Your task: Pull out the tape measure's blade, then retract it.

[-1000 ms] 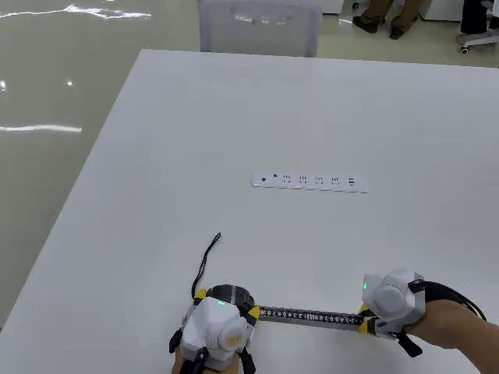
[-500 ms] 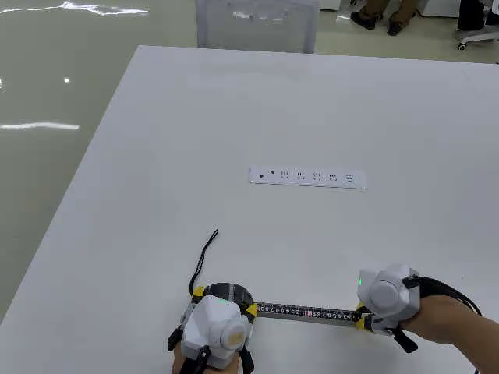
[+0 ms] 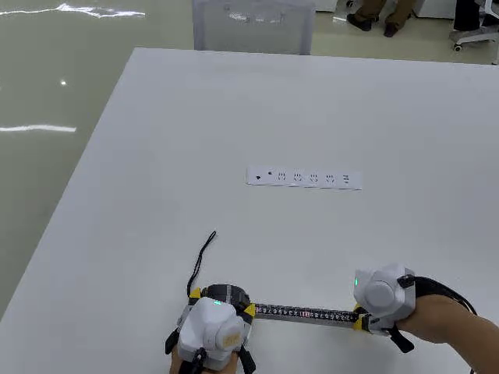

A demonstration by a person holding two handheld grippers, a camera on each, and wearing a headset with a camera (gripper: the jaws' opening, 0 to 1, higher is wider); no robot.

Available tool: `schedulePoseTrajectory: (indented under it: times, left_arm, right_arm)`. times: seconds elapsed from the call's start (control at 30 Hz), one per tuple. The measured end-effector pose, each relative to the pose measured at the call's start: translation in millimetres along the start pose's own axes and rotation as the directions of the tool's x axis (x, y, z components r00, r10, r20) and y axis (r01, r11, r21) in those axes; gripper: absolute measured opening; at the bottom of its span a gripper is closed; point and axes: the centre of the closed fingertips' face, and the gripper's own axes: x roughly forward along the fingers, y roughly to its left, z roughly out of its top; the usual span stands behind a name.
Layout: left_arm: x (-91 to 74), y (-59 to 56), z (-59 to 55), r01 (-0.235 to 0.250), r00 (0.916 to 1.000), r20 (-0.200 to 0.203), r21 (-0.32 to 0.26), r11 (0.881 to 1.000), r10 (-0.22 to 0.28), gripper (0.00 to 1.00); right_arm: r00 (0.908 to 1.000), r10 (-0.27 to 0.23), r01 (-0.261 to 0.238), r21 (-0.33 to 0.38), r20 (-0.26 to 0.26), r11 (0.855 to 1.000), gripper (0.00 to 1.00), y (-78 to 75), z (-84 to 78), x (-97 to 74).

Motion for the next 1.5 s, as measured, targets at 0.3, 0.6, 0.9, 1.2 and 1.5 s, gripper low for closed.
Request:
schedulePoseTrajectory:
  times: [0.3, 0.6, 0.9, 1.2, 1.5]
  left_arm:
    - [5.2, -2.8, 0.7, 0.021, 0.9996, 0.019, -0.096, 0.995, -0.019, 0.68]
    - [4.3, 0.3, 1.2, -0.004, 0.9999, 0.010, -0.104, 0.995, 0.005, 0.64]
    - [4.2, 1.6, -0.5, -0.001, 1.0000, -0.008, -0.023, 1.000, 0.001, 0.60]
    - [4.2, 1.0, -0.3, 0.004, 1.0000, -0.006, -0.032, 0.999, -0.004, 0.59]
    - [3.7, 0.9, -1.1, 0.006, 1.0000, -0.004, -0.066, 0.998, -0.006, 0.59]
  right_arm:
    - [1.0000, 0.003, -0.003, 0.003, -0.006, 1.000, 0.12, 0.7, -0.1, -0.4]
    - [0.9999, 0.003, -0.003, -0.001, -0.015, 1.000, 0.12, 1.3, 0.6, -0.3]
    - [0.9997, 0.006, -0.007, -0.048, -0.023, 0.999, 0.12, 5.7, 11.5, 2.0]
    - [0.9999, 0.010, -0.011, -0.018, -0.012, 1.000, 0.12, 3.8, 11.4, 2.9]
    - [0.9999, -0.002, 0.002, -0.009, -0.016, 1.000, 0.12, 4.3, 12.9, 1.7]
